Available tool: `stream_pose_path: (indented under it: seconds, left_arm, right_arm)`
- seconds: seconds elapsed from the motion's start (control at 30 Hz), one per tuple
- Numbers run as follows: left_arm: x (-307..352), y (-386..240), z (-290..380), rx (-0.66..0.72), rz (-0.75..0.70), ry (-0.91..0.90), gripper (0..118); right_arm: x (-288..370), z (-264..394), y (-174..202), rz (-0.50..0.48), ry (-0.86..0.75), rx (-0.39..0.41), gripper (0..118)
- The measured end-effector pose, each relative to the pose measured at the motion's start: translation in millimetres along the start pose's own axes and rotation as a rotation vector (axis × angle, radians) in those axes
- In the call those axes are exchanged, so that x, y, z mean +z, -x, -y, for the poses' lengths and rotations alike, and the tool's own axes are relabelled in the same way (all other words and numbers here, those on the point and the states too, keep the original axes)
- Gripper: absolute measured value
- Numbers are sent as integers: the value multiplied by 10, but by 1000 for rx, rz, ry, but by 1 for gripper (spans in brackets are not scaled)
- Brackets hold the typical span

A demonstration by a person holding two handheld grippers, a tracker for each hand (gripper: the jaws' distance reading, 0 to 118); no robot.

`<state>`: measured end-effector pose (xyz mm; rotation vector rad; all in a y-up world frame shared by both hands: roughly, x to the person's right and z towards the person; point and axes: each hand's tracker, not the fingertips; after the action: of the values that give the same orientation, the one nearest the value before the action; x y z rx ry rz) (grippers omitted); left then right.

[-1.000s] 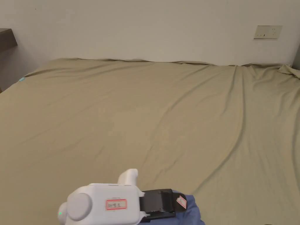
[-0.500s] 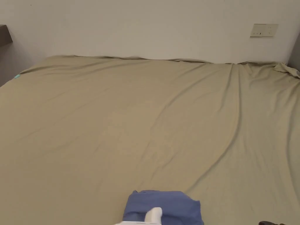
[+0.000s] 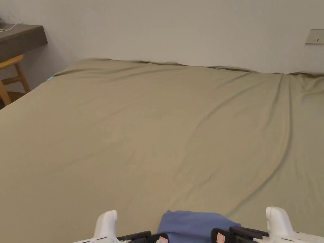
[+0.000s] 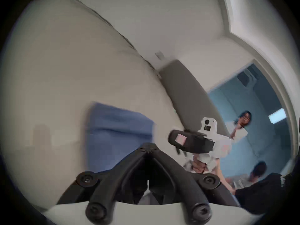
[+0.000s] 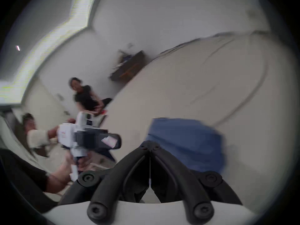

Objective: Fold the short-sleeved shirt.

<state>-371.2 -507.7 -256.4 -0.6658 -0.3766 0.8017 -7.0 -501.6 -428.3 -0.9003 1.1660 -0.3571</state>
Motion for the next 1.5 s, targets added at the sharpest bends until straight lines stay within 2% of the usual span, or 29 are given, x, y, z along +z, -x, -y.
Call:
stream_pose_path:
  seconds: [0.1,0.13,0.17,0.23,0.27,0.3,0.33,0.37,0.4,0.47,0.5,0.57,0.63,0.7,0.8,0.83,0.87,0.9,0.93,0.97,1.0,1.07,1.17,1.3,1.43,1.5]
  left_arm:
    - [254,413,-98,113,-69,-34,0]
    - [281,481,-112,126,-74,-45,0]
    - [292,549,-118,126,-74,-46,0]
    - [259,674,-125,164,-72,-42,0]
    - [210,689,-101,182,-62,-33,0]
    - [159,718,-94,205,-48,-19,0]
    - [115,749,-90,230,-37,-10,2]
    - [73,773,-90,250,-20,2,11]
    - [15,770,-73,273,-4,12,31]
    - [-152,787,-83,287,37,62,88]
    - [-248,783,-78,294,54,78,98]
    - [-480,781,-68,298,62,147,98]
    - [-786,759,-54,291,7,253,97]
    - [-984,606,-1,285,142,254,97]
    - [-1219,433,69,219,129,323,93]
    - [-1232,381,65,177,94,302,82]
    - [-1225,353,55,165,36,297,49]
    - [-1208,382,66,183,-43,275,23]
    - [-1139,488,106,213,-64,271,23]
    - [-1089,571,137,292,54,280,22]
    - [-1034,562,172,309,95,253,21]
    - [-943,507,138,190,43,254,20]
    - [-639,523,39,193,54,201,20]
    - [153,739,-432,139,-3,131,20]
    - [1023,1061,-1208,3,-193,93,20]
    - [1373,1288,-1580,7,-241,107,20]
  right_arm:
    - [-432,4,-368,-157,126,-153,3]
    - [-525,38,-474,-124,135,-180,3]
    - [-615,75,-617,-132,162,-203,3]
    - [-731,156,-875,-9,184,-276,3]
    - [-743,207,-1010,-13,179,-321,3]
    - [-724,253,-1115,-69,147,-389,3]
    - [-681,276,-1140,-130,92,-417,3]
    - [-644,292,-1078,-125,84,-397,3]
    - [-646,303,-1060,-103,103,-368,3]
    - [-653,310,-1100,-120,96,-372,3]
    - [-646,309,-1093,-123,96,-378,3]
    - [-641,313,-1077,-126,96,-366,3]
    - [-631,318,-1071,-131,91,-364,3]
    - [-624,321,-1051,-128,88,-359,3]
    - [-616,319,-1030,-116,89,-347,3]
    - [-607,317,-1029,-115,86,-345,3]
    - [-588,320,-1019,-112,79,-345,3]
    - [-577,316,-1005,-110,74,-342,3]
    - [-564,312,-983,-94,68,-335,3]
    - [-559,308,-956,-83,69,-322,3]
    - [-553,304,-916,-81,69,-310,3]
    - [-508,284,-816,-53,37,-257,3]
    - [-392,234,-692,-36,-20,-240,3]
    - [-180,112,-497,-34,-88,-200,3]
    - [-74,35,-300,-1,-96,-149,3]
    - [-66,33,-232,10,-93,-142,3]
